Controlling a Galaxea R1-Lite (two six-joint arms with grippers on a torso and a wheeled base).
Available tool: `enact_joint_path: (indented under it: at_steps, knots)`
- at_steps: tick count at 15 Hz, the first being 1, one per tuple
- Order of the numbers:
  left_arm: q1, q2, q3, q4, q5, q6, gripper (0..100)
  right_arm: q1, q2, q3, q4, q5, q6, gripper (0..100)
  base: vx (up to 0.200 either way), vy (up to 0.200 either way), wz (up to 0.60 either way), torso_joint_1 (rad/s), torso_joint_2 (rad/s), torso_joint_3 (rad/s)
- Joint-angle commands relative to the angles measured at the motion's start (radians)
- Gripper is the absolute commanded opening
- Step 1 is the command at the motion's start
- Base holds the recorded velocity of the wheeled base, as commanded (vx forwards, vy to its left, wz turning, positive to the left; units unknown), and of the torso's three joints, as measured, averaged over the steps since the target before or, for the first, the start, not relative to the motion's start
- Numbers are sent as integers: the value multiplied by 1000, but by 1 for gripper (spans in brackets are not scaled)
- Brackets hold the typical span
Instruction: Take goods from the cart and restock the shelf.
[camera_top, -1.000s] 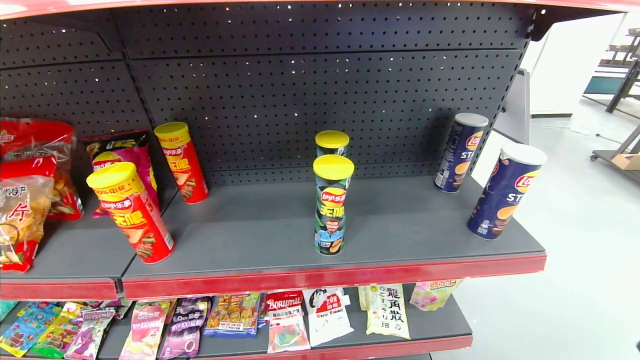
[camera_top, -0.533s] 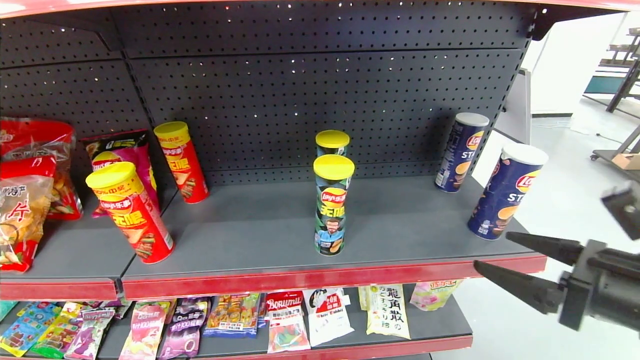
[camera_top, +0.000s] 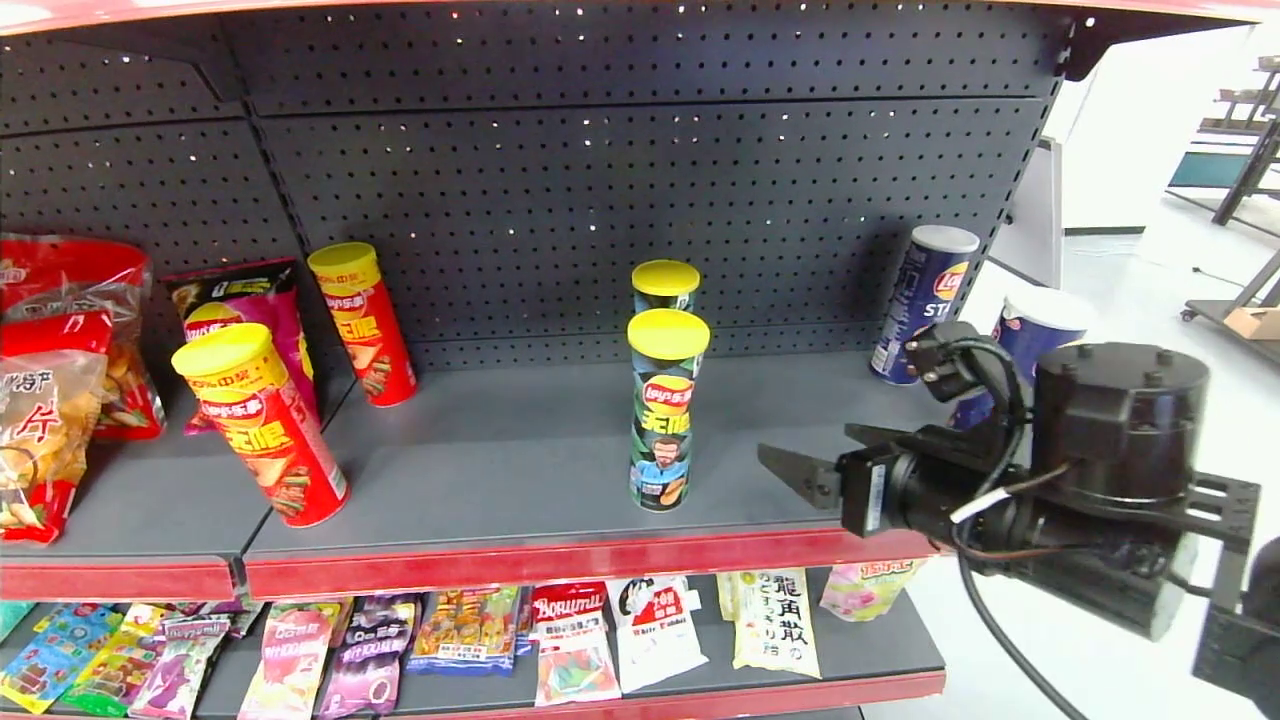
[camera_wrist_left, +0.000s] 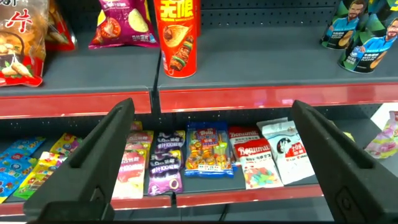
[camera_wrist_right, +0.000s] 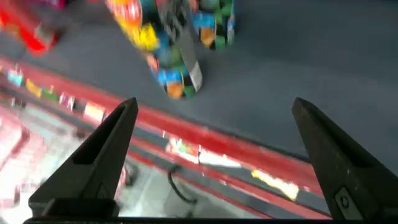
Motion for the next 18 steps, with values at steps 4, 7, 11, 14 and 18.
enact_joint_path:
  at_steps: [4, 7, 11, 14, 18]
  knots:
    - [0, -1, 0, 0, 0, 0, 100, 127, 143, -142, -7, -75, 43, 100, 0, 0, 0, 0, 0, 0]
    - [0, -1, 0, 0, 0, 0, 100, 158, 172, -186, -7, -91, 34, 100, 0, 0, 0, 0, 0, 0]
    - [0, -1, 0, 0, 0, 0, 100, 156, 195, -180, -17, -81, 47, 100, 0, 0, 0, 0, 0, 0]
    - [0, -1, 0, 0, 0, 0, 100, 125, 189, -180, -19, 4, 8, 100, 0, 0, 0, 0, 0, 0]
    - [0, -1, 0, 0, 0, 0, 100, 7, 161, -120, -19, 183, -156, 100, 0, 0, 0, 0, 0, 0]
